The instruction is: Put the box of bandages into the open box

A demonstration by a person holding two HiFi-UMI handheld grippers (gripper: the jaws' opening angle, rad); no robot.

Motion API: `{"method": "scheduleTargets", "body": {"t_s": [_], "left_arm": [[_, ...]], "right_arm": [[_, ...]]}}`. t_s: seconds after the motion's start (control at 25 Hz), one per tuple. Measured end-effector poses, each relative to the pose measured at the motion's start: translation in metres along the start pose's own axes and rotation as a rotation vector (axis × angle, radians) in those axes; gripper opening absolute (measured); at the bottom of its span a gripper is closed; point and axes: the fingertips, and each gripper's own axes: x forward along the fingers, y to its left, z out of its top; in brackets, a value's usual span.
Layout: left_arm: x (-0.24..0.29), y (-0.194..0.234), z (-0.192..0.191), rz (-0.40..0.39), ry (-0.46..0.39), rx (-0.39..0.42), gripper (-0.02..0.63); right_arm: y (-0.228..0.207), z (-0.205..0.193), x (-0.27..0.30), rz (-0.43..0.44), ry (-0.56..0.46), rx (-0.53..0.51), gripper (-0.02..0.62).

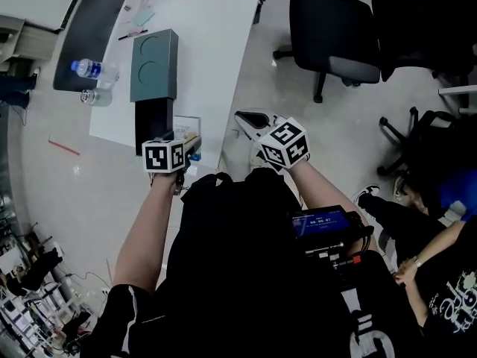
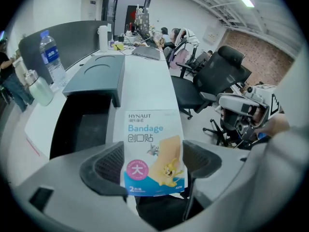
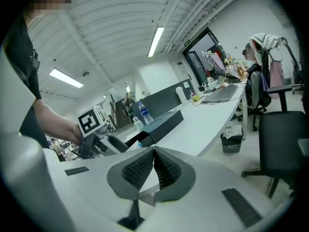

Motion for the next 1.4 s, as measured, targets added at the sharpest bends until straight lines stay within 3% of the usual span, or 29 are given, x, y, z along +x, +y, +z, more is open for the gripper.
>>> {"method": "scheduleTargets", "body": {"t_s": [0.32, 0.68, 0.96, 1.4], "left_arm": [[-0.013, 0.008, 0.005, -0.090, -0.074, -0.059, 0.380], [-0.039, 0.023, 0.014, -0.167, -0.139, -0.061, 0.380], [-0.056, 0.051, 0.019, -0.172, -0.200, -0.112, 0.380], [-0.068, 0.096, 0.007, -0.100, -0.179, -0.146, 0.380]], "right_arm": [[0.005, 0.011, 0.018, -0.027, -0.002, -0.018, 0.026], [0.019, 0.024, 0.047, -0.029, 0.013, -0.030, 0.026], [0.030, 0.030, 0.073, -0.006, 0.024, -0.049, 0.026], [0.050, 0.038, 0.099, 0.042, 0.039, -0.064, 0.026]]}}
